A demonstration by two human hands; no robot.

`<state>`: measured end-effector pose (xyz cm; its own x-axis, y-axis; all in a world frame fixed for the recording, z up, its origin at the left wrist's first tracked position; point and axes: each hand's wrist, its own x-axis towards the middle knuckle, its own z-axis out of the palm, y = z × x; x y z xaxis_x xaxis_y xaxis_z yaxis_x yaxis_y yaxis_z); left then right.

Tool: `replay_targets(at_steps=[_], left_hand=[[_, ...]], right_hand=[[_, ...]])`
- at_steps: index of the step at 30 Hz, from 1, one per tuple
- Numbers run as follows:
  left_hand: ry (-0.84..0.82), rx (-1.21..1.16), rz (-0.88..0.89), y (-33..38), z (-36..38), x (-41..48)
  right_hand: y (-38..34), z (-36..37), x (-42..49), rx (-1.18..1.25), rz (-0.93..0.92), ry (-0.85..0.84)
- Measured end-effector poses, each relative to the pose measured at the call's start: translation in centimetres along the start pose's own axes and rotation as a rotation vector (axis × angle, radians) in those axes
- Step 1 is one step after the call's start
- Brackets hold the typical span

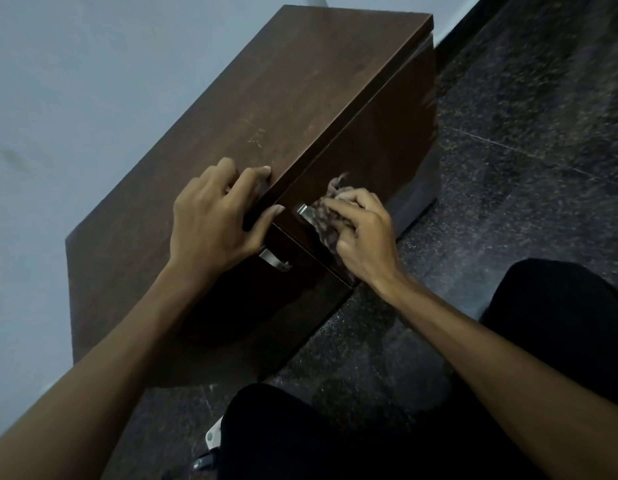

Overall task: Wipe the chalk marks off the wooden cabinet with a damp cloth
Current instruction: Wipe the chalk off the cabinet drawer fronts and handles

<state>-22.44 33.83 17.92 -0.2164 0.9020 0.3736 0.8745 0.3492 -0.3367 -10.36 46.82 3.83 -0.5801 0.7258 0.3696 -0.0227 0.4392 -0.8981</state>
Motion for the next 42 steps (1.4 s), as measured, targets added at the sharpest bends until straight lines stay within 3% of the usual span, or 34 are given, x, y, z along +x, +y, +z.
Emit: replay_targets(at_steps=[5,8,11,15,20,28,33,37,42], left_hand=[[-0.004,0.013,0.002,0.0,0.0,-0.2],[-0.011,0.021,-0.001,-0.1,0.0,-0.2],[-0.015,0.015,0.001,-0.2,0.1,-0.2],[-0.008,0.013,-0.001,-0.2,0.1,-0.2],[-0.006,0.013,0.009,-0.1,-0.1,-0.2],[-0.001,-0.009,-0.005,-0.1,-0.1,-0.1],[0.001,-0.007,0.0,0.0,-0.1,-0.3],[-0.004,-0.001,-0.005,-0.1,0.0,-0.2],[0.005,-0.003,0.007,-0.1,0.0,-0.2]], right_hand=[[1.5,0.4,-1.7,-0.03,0.037,-0.042],[2.2,1.2,-4.0,0.032,0.372,-0.021],[-0.1,2.8,-6.7,0.276,0.686,0.06],[-5.3,5.0,-7.9,0.442,0.571,0.135],[-8.2,5.4,-6.1,0.486,0.52,0.28],[-6.9,6.0,-5.7,0.317,0.31,0.335],[-4.3,6.0,-7.0,0.275,0.451,0.269],[-5.0,6.3,-6.6,0.378,0.507,0.286],[-6.4,6.2,-5.6,0.42,0.41,0.283]])
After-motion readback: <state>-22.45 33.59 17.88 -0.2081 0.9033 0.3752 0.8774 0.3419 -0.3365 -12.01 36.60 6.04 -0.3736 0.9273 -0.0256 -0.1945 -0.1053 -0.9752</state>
